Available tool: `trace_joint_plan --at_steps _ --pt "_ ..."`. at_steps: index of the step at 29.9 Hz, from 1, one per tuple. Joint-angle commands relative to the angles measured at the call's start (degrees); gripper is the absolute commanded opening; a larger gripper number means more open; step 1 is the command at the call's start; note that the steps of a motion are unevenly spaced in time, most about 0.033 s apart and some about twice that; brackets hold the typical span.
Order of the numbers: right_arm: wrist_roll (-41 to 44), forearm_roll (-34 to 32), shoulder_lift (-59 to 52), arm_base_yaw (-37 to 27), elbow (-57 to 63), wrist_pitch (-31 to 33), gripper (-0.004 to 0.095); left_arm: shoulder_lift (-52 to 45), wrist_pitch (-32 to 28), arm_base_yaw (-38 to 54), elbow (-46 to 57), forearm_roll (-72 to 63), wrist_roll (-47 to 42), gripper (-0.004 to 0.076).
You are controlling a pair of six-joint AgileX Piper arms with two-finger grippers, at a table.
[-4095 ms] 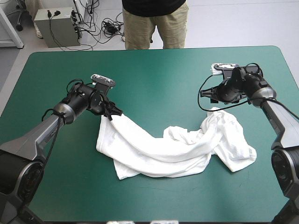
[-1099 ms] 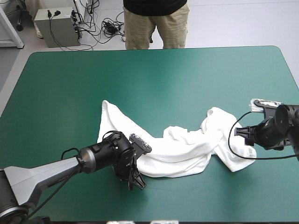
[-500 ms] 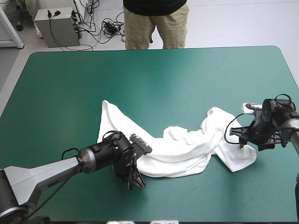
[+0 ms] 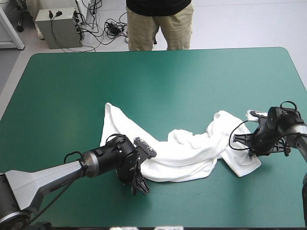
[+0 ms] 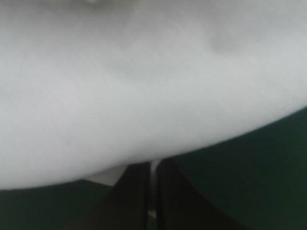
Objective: Fold the cloth
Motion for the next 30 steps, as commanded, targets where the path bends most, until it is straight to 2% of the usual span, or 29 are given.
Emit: trace_joint_plan --at_steps 1,8,16,22,30 --pt "-3.2 2.4 -0.1 -0.1 0.8 2.2 -0.0017 -1.4 -0.6 0.2 -1.9 2.9 -1.7 -0.0009" --pt "-5.3 5.2 -8.6 -0.1 -8.6 9.6 -0.0017 -8.8 5.8 5.8 -14.8 9.2 -2.6 -0.0009" --pt "-8.0 16.0 -18.5 -0.1 -28.7 15.0 -0.0017 -15.4 11.5 14.9 -38.4 11.0 3.4 -0.0009" --pt "-8.6 20.6 -19.2 -0.1 -49.2 16.9 -0.0017 -15.7 11.0 15.6 -56.4 14.5 5.4 -0.0009" --pt "-11.7 22.3 -19.2 -0.1 -72.1 10.4 -0.0017 -15.7 3.4 15.6 -77.9 17.9 9.3 -0.0009"
